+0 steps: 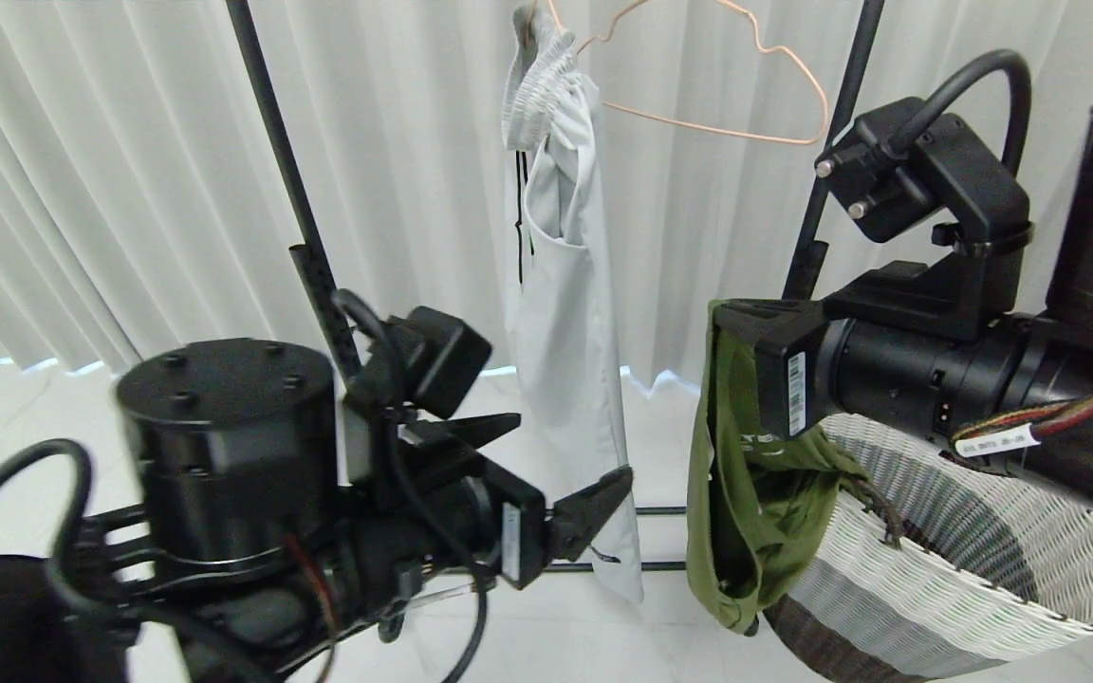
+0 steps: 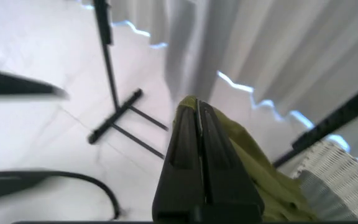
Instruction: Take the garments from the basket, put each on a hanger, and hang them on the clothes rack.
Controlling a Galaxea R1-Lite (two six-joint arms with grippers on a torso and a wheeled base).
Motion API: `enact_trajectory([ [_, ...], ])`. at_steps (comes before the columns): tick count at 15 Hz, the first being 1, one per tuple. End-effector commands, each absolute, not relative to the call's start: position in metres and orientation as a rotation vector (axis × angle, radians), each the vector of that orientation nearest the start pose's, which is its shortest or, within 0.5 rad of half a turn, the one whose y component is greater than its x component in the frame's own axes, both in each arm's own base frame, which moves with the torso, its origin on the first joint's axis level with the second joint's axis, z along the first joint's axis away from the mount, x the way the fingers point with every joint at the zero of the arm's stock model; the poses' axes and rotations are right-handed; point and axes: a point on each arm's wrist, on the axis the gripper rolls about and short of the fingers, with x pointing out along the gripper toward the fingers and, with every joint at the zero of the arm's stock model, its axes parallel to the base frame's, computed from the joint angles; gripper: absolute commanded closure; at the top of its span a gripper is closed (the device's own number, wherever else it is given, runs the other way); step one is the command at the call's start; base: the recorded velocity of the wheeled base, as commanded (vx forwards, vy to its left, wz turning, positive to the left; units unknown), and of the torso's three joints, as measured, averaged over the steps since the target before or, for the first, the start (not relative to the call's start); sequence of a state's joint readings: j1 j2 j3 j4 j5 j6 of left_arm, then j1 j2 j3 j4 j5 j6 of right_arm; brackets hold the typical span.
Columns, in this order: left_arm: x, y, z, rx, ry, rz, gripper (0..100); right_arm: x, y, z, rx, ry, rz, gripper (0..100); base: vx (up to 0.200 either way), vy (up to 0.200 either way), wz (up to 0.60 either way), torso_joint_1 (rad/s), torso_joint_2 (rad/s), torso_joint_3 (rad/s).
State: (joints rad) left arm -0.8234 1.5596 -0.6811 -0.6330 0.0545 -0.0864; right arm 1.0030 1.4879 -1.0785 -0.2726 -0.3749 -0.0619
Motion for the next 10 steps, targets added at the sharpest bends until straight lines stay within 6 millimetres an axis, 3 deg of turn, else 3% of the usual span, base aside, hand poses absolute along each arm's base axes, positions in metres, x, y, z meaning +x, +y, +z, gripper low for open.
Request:
enact_trajectory([
  [1,0.202,-0.252,0.159,0.002,0.360,-0.730,0,0.146,0.221,0.288,-0.142,0.080,0.645,100,0.000,0.000,0.00,0.000,0.00,0.000],
  [3,0.207,-0.265,0.153,-0.021,0.379,-0.726,0,0.145,0.220,0.288,-0.140,0.079,0.648,100,0.000,0.000,0.00,0.000,0.00,0.000],
  [10,0.228,-0.275,0.124,0.002,0.439,-0.650,0,0.143,0.220,0.288,-0.114,0.084,0.653,100,0.000,0.000,0.00,0.000,0.00,0.000],
])
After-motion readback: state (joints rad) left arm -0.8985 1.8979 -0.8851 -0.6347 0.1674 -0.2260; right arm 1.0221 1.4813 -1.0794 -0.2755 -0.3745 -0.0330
